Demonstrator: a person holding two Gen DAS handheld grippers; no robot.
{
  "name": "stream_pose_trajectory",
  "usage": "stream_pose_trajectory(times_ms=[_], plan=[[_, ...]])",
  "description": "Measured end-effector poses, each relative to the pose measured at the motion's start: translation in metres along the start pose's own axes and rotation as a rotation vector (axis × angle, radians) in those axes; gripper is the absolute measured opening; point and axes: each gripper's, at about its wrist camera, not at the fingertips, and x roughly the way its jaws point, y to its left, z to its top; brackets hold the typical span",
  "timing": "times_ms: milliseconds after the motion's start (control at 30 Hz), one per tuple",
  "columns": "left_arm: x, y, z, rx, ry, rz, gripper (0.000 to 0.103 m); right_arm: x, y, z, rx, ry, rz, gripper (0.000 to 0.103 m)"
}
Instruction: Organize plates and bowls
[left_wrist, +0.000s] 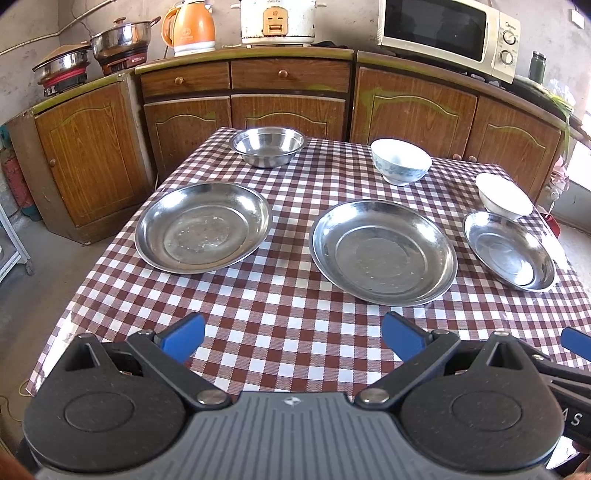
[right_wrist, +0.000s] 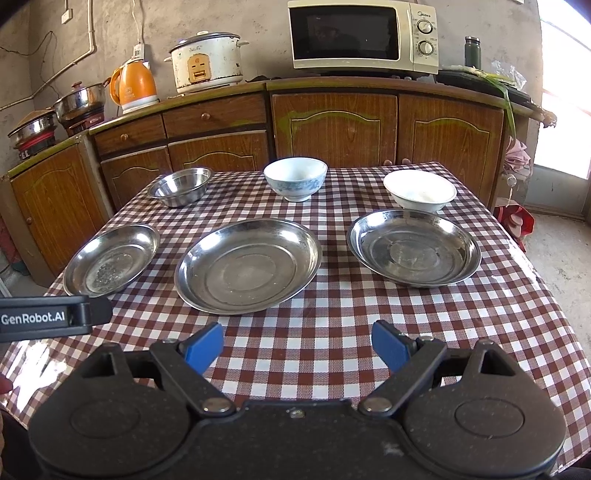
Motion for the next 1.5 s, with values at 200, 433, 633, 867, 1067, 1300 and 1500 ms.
stream_pose_trajectory(times_ms=[200, 433, 633, 867, 1067, 1300, 1500], plan=[[0.002, 0.003, 0.0, -0.007, 0.001, 0.0, 0.103, 0.002, 0.004, -0.001, -0.008, 0.003, 0.003, 0.103], [0.007, 0.006, 0.001, -0.015, 0.015, 0.002, 0.103, 0.008, 0.006, 0.0, -0.012, 0.02, 0.007, 0.103], [0.01, 0.011, 0.0, -0.025, 0.018, 0.006, 0.103, 0.011, 0.008, -0.001, -0.017, 0.027, 0.01, 0.103], [0.012, 0.02, 0.002, -0.042, 0.021, 0.016, 0.103, 0.014, 0.011, -0.001, -0.023, 0.034, 0.016, 0.103], [0.015, 0.027, 0.003, -0.052, 0.023, 0.024, 0.103, 0.017, 0.016, -0.001, -0.037, 0.041, 0.021, 0.103], [0.018, 0.035, 0.004, -0.06, 0.023, 0.031, 0.103, 0.021, 0.025, 0.001, -0.053, 0.043, 0.026, 0.103], [0.02, 0.045, 0.005, -0.069, 0.022, 0.041, 0.103, 0.026, 0.037, 0.003, -0.076, 0.047, 0.042, 0.103]])
